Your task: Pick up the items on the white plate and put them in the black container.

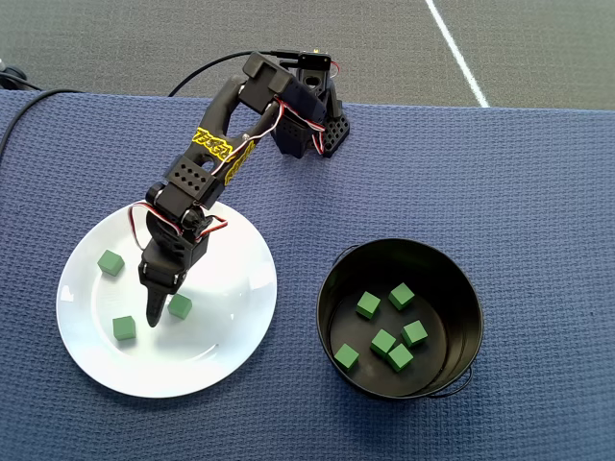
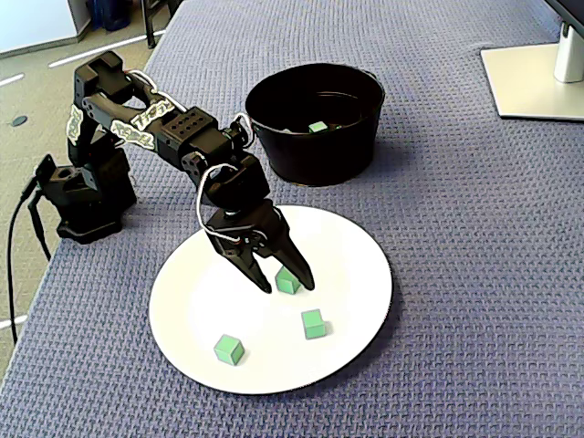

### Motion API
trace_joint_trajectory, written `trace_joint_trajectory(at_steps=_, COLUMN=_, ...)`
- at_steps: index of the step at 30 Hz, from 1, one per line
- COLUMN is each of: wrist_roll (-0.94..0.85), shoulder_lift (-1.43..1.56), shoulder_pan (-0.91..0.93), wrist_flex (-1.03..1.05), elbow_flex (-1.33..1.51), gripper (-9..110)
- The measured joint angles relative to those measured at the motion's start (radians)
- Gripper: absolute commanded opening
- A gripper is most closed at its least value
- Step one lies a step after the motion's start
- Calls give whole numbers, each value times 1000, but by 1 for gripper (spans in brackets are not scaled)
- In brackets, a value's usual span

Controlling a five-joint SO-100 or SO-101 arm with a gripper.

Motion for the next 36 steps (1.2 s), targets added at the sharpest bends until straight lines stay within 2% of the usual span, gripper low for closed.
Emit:
trace_joint_trajectory(at_steps=13, wrist_roll=11, shoulder_lift=0, shoulder_pan=-52, wrist_flex=26, elbow_flex=0, gripper=17)
trace_joint_trajectory(at_steps=15, wrist_roll=11, shoulder_lift=0, shoulder_pan=-49, wrist_flex=28, elbow_flex=8, gripper=13)
trace_joint_trajectory(at_steps=17, wrist_roll=11, shoulder_lift=0, shoulder_pan=-44, wrist_flex=28, elbow_flex=14, gripper=0)
trace_joint_trajectory(at_steps=26, wrist_roll=26, shoulder_lift=11, shoulder_pan=-57, wrist_flex=41, elbow_flex=31, gripper=0)
trace_joint_trajectory(at_steps=30, wrist_roll=48, shoulder_lift=107, shoulder_pan=-67, wrist_flex=61, elbow_flex=63, gripper=0)
trace_joint_trajectory(at_steps=36, wrist_roll=-41, shoulder_lift=391, shoulder_pan=-276, wrist_flex=192, elbow_flex=-81, gripper=0)
